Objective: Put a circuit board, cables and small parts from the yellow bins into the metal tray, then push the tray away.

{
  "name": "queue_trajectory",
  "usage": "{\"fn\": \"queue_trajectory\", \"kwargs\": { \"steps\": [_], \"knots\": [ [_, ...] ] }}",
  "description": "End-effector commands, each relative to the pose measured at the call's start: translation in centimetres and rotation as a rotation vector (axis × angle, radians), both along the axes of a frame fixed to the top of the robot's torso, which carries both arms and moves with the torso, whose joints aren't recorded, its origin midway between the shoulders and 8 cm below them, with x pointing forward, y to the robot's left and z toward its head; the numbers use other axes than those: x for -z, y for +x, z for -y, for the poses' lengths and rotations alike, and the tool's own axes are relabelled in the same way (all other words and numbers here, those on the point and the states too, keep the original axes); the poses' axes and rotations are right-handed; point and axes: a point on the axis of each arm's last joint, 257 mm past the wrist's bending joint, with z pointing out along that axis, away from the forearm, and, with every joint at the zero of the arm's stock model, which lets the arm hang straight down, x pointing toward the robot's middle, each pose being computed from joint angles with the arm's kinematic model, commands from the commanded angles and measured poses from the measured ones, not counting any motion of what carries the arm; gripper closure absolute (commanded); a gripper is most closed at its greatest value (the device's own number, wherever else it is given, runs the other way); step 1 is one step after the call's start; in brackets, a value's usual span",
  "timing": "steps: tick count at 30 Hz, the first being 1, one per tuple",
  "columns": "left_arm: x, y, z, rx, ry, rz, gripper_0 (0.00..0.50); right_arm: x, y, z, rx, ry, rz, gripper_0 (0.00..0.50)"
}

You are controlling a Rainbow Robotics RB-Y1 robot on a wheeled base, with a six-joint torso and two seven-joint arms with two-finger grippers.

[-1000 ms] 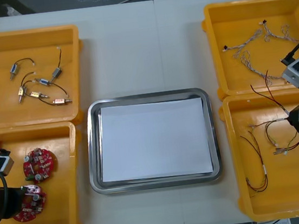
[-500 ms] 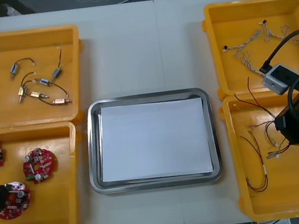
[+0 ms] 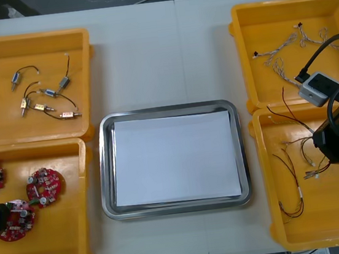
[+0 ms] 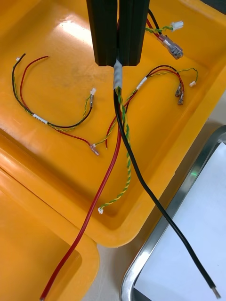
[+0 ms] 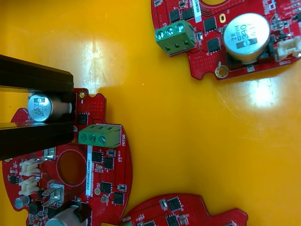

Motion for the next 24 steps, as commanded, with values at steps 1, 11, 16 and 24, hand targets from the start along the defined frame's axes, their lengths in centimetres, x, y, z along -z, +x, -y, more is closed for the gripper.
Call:
{"fn": "queue_trajectory", "kwargs": {
  "steps": [1, 11, 16, 24],
  "knots": [
    [-1.1, 0.9, -1.5, 0.103, 0.082, 0.022, 0.436, -1.3, 0.3, 0.2, -0.062, -0.068, 0.043, 0.500],
    [-0.4, 0.2, -1.5, 0.117, 0.085, 0.015, 0.425, -1.3, 0.3, 0.2, -0.062, -0.068, 0.043, 0.500],
    [-0.4, 0.4, -1.1, 0.120, 0.073, 0.024, 0.135, -1.3, 0.3, 0.2, -0.062, -0.068, 0.043, 0.500],
    [-1.6, 0.4, -0.7, 0.133, 0.069, 0.021, 0.039, -1.3, 0.3, 0.2, -0.062, -0.068, 0.043, 0.500]
  ]
}}
